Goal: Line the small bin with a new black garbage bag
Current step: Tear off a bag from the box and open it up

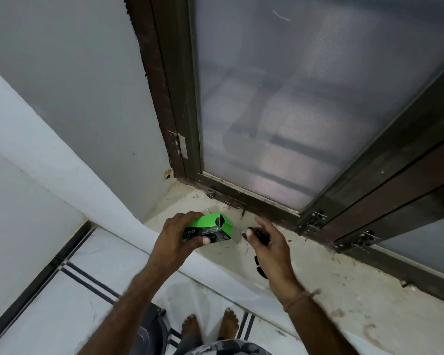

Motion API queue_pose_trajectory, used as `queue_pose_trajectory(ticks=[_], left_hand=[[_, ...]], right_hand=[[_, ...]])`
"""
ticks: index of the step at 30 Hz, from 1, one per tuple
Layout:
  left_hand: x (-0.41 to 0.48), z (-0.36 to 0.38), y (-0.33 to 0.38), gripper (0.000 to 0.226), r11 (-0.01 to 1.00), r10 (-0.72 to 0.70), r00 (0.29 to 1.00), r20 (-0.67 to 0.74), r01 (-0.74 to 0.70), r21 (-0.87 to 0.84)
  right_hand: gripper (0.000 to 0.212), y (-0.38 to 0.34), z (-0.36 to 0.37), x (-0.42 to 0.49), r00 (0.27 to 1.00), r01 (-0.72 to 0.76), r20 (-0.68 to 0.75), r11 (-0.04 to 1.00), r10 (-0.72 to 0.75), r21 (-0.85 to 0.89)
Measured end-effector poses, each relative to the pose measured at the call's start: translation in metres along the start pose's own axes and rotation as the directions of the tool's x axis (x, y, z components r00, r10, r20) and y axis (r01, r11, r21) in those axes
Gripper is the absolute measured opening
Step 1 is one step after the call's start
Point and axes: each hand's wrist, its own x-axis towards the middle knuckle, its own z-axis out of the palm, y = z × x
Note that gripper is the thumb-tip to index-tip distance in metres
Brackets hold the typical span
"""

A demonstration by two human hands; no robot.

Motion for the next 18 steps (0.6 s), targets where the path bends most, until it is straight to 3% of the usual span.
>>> queue_pose_trajectory(ticks=[2, 5, 10, 15, 18], left_hand=[[0.001, -0.001, -0.002, 0.071, 1.000, -0.005, 1.000, -0.006, 0.005, -0.005], [0.001, -0.004, -0.005, 0.072, 1.000, 0.002, 1.000, -0.012, -0.002, 0.009], [0.002, -0.007, 0.000, 0.074, 1.000, 0.007, 0.999, -0.039, -0.008, -0.014], [0.004, -0.011, -0.003, 0.072, 1.000, 0.015, 0.999, -0.033, -0.014, 0.025], [0.003, -0.010, -0.005, 0.073, 0.999, 0.015, 0.999, -0.037, -0.013, 0.044]], right_hand=[[0.030, -0.004, -0.001, 0.000, 0.976, -0.211, 0.096, 0.955, 0.195, 0.208], [0.025, -0.012, -0.004, 0.000, 0.970, -0.236, 0.145, 0.894, 0.194, 0.382], [0.028, -0.014, 0.000, 0.001, 0.957, -0.282, 0.137, 0.932, 0.256, 0.229], [0.055, -0.021, 0.002, -0.006, 0.944, -0.302, 0.247, 0.877, 0.220, 0.373], [0.050, -0.026, 0.000, -0.002, 0.962, -0.231, 0.230, 0.887, 0.146, 0.400]])
